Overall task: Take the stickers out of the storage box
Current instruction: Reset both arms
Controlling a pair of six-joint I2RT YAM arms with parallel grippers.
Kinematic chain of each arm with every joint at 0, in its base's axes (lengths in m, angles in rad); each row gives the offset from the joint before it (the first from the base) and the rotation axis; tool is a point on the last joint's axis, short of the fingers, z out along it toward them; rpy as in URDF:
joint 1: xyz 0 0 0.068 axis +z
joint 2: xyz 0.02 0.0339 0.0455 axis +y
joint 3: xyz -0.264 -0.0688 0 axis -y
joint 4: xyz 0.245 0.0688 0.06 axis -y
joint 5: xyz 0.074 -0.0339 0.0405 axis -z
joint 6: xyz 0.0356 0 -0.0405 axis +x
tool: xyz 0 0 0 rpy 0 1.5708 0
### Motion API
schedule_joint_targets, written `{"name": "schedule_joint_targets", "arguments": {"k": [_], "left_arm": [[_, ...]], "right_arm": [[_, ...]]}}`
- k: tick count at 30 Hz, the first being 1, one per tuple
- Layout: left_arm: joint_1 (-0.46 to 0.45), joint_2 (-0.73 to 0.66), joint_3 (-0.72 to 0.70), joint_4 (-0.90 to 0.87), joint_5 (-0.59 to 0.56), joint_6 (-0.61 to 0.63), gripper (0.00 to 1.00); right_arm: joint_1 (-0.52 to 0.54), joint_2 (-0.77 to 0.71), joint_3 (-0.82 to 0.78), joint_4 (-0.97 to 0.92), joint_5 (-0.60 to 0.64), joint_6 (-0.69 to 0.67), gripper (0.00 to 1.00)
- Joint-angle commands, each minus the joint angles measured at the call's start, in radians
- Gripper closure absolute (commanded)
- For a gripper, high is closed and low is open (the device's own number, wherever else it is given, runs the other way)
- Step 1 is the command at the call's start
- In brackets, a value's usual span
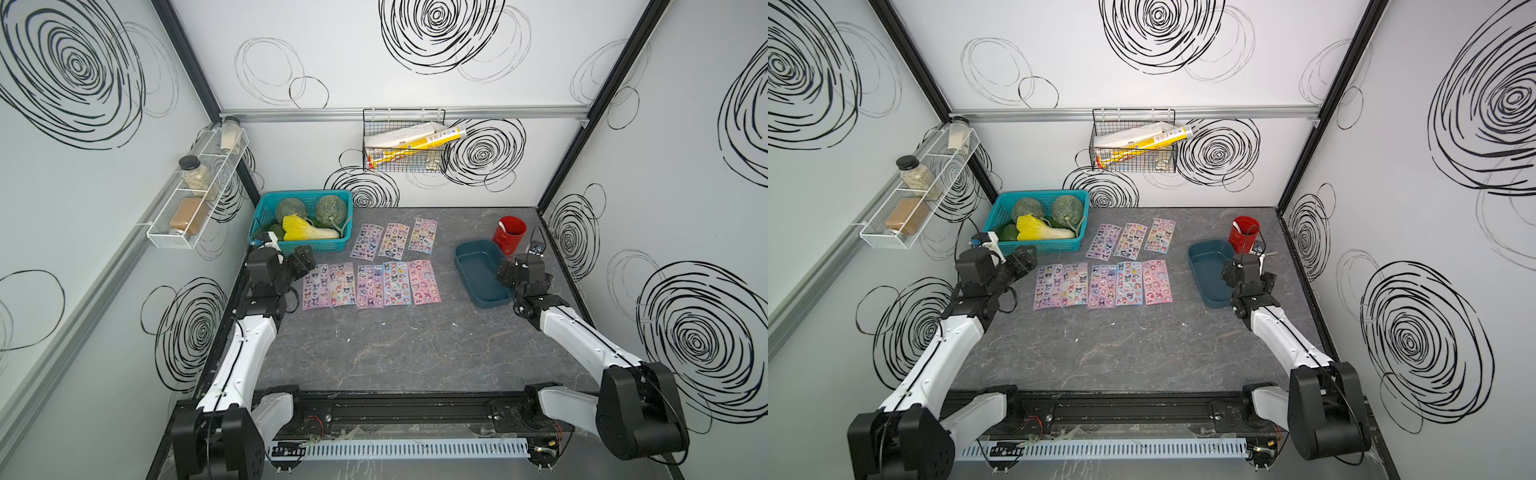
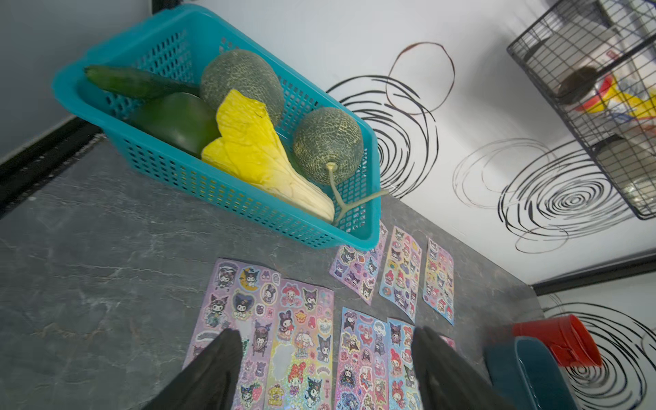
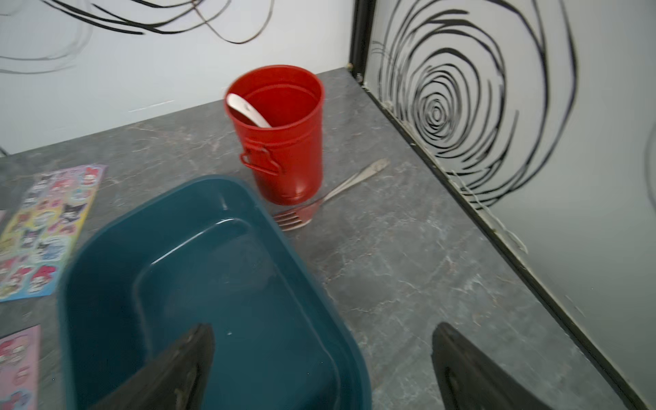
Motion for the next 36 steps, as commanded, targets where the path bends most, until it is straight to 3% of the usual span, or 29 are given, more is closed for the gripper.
{"name": "schedule_joint_targets", "arguments": {"k": [1,6,11,14,15,16,20,23,28,32,36], "left_arm": [[0.004,-0.026,-0.09,0.194,-0.115,0.005,0.15],[0.003,0.037,-0.244,0.379,-0.25,-0.006,0.13],[-0.022,0.136,-0.335,0.56,-0.368,0.037,0.13],[-0.033,0.15,-0.381,0.68,-0.382,0.099,0.13],[-0.036,0.147,-0.411,0.748,-0.38,0.123,0.05],[-0.035,0.146,-0.445,0.814,-0.384,0.135,0.03],[-0.036,0.168,-0.523,0.94,-0.418,0.197,0.01],[-0.035,0.201,-0.562,1.033,-0.392,0.228,0.01],[-0.035,0.262,-0.552,1.117,-0.329,0.269,0.01],[-0.037,0.359,-0.532,1.205,-0.262,0.313,0.01],[-0.069,0.437,-0.404,1.058,-0.179,0.399,0.01]], "right_arm": [[-0.013,0.006,-0.089,0.214,0.158,-0.006,0.0],[-0.019,0.003,-0.234,0.499,0.162,-0.088,0.0],[-0.02,0.053,-0.378,0.817,0.075,-0.197,0.0],[-0.023,0.061,-0.4,0.893,0.004,-0.235,0.0],[-0.023,0.063,-0.408,0.917,-0.015,-0.24,0.0],[-0.024,0.069,-0.414,0.943,-0.035,-0.249,0.0],[-0.026,0.116,-0.362,0.899,-0.052,-0.258,0.0],[-0.026,0.149,-0.334,0.895,-0.097,-0.292,0.0],[-0.03,0.254,-0.397,1.121,-0.129,-0.33,0.0],[-0.047,0.288,-0.396,1.137,-0.177,-0.326,0.0],[-0.064,0.29,-0.389,1.124,-0.21,-0.322,0.0]]}}
